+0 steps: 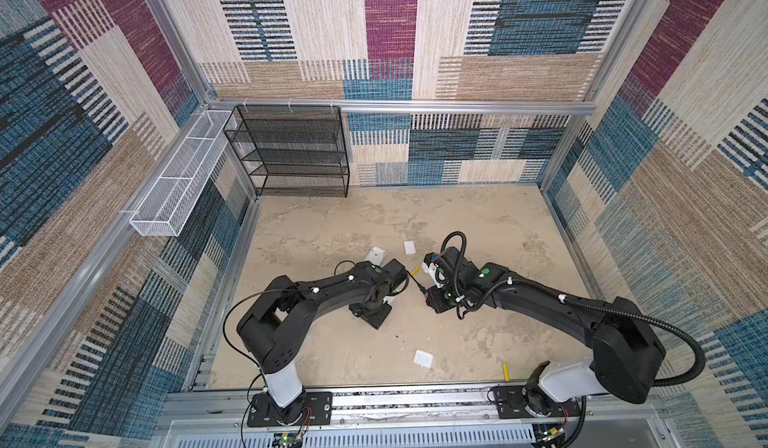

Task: Unload the batteries from the remote control
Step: 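Pry the remaining green battery out with the screwdriver tip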

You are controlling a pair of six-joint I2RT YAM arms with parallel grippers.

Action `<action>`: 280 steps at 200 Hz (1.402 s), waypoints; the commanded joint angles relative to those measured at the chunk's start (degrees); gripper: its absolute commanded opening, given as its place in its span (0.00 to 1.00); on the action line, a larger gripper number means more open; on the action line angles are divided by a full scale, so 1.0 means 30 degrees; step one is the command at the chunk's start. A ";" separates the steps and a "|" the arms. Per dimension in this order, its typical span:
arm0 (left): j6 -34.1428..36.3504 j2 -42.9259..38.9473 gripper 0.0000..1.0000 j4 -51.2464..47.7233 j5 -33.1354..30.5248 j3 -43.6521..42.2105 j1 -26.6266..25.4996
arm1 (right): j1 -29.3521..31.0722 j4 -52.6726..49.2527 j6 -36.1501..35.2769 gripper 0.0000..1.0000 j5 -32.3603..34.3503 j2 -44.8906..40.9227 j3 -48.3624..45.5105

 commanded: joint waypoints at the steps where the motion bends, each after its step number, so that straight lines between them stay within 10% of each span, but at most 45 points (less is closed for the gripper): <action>1: -0.0499 0.0011 0.46 0.0280 0.0100 0.0154 -0.0016 | 0.0165 -0.0159 -0.0074 0.00 -0.1601 -0.0201 -0.0224; 280: -0.1261 -0.0017 0.44 0.1536 0.0956 -0.0553 -0.0395 | 0.1796 0.2625 0.4483 0.00 -0.1916 0.4682 0.1505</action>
